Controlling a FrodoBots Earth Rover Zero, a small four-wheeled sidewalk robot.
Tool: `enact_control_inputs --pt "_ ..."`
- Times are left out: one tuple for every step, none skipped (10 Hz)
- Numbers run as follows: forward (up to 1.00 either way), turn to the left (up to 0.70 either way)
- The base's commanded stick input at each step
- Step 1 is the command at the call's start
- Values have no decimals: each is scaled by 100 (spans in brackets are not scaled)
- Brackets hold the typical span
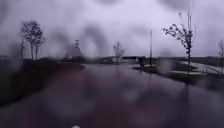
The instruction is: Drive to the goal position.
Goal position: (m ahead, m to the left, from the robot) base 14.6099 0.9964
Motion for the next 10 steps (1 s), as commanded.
enact_control_inputs --pt "70 0" --pt "70 0" --pt "70 0" --pt "70 0" --pt "70 0" --pt "70 0" --pt "70 0" --pt "70 0" --pt "70 0" --pt "70 0"
